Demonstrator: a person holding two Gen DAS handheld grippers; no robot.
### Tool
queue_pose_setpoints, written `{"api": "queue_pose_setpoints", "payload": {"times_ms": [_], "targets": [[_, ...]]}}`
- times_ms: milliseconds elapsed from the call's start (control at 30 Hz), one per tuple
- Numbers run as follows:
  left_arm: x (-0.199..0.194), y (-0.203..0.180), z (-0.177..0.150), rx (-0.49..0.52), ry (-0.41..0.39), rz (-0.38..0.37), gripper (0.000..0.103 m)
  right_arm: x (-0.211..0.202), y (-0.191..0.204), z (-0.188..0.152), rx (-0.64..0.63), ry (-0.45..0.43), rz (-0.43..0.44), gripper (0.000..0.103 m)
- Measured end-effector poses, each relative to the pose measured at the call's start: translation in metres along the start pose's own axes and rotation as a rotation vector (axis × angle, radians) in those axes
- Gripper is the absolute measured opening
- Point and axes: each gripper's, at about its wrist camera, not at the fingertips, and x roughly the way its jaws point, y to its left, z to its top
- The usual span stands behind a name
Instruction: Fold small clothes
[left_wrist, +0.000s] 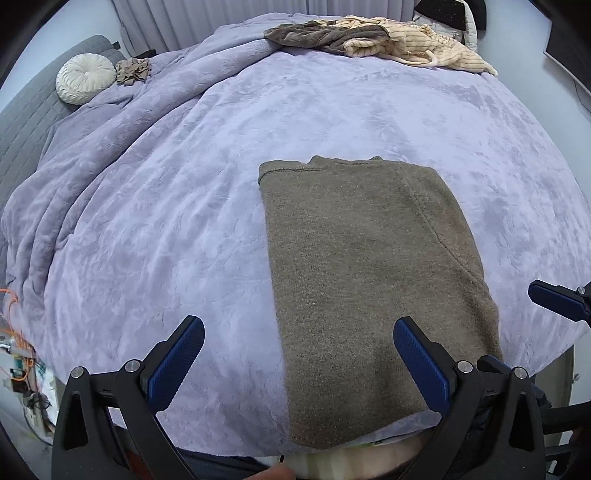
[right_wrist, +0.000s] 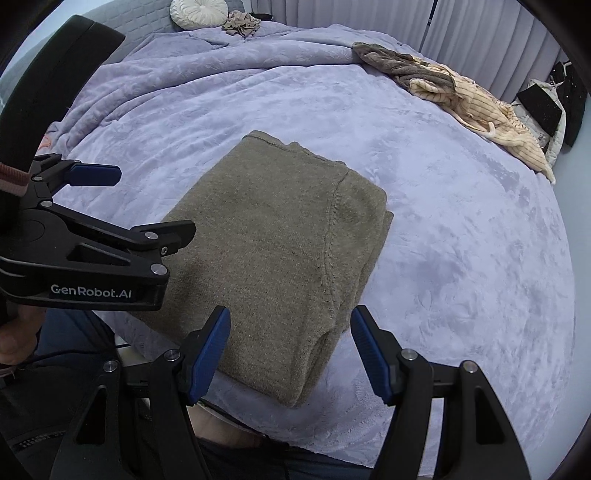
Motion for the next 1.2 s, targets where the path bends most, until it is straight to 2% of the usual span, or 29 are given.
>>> {"api": "queue_pose_setpoints", "payload": {"times_ms": [433,633,933,1200], "targets": [[0.000,-0.009,0.002,0.034,-0.002,0.018,0.103,0.005,-0.009,0.009,0.008,0.013,-0.020,0.071],[0.014,-0.004,0.003,0.023,0.065,0.023,0.103,0.008,-0.011,0.012,0.011,0.022,-0.026,0.071],[0.023,0.000,0.006,0.009,0.098,-0.021,0.103,0.014,-0.014,0.018,0.022,0.044,-0.032,0.071],[0.026,0.003,0.010,0.010,0.091,-0.037,0.103,0.017,-0.011,0.024,0.018,0.060,-0.040,0.071]]}}
